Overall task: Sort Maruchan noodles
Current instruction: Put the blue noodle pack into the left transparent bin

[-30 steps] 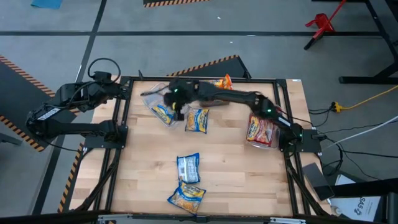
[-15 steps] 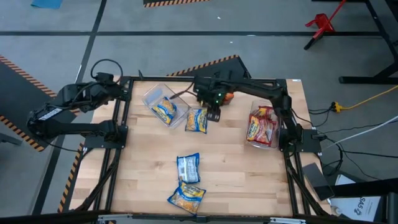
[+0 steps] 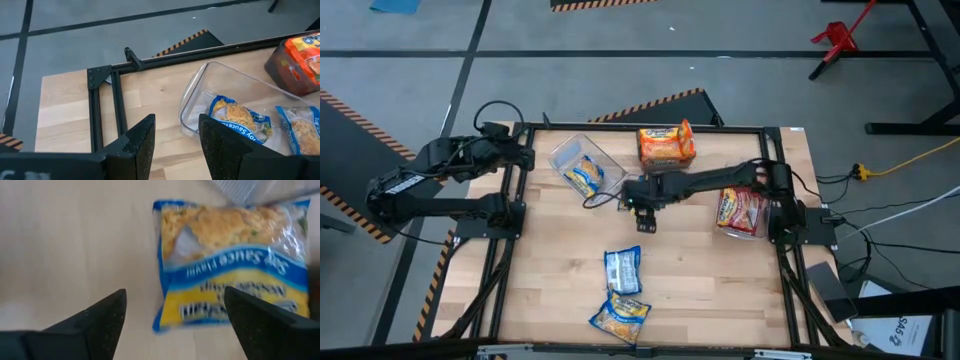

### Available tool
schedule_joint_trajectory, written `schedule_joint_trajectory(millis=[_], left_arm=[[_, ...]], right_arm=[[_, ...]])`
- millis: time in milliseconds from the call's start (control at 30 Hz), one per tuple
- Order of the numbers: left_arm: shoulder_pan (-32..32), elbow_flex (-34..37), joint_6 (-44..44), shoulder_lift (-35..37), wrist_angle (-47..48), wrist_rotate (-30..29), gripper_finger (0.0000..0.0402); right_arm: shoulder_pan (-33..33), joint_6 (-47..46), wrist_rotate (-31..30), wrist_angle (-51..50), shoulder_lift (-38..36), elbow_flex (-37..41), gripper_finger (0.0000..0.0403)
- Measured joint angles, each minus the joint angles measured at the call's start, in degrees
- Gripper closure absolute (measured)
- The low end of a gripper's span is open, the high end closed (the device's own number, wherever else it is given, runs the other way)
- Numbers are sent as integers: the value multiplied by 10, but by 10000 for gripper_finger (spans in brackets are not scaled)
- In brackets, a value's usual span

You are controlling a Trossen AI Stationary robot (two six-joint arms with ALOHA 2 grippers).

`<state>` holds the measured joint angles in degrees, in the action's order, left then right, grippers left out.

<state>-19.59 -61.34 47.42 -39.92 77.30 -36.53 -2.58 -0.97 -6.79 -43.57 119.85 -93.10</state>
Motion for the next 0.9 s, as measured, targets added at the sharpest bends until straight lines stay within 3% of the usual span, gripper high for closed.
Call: schedule_joint_trajectory(millis=[167,433,567,800,900], left_arm=[[0,0,0,3,0,0,256],[0,0,0,2,0,0,256],[0,0,3,3,0,2,256],[0,0,4,2,-2,5,256],[0,0,4,3,-2,11,256]], right_arm=[[-1,-21,-41,121,4,69,90],[-11,-15,-93,144,26,93,112],[0,-25,-122,140,29,93,180],[12,-39,-109,79,26,58,369],[15,-40,-77,28,22,23,389]])
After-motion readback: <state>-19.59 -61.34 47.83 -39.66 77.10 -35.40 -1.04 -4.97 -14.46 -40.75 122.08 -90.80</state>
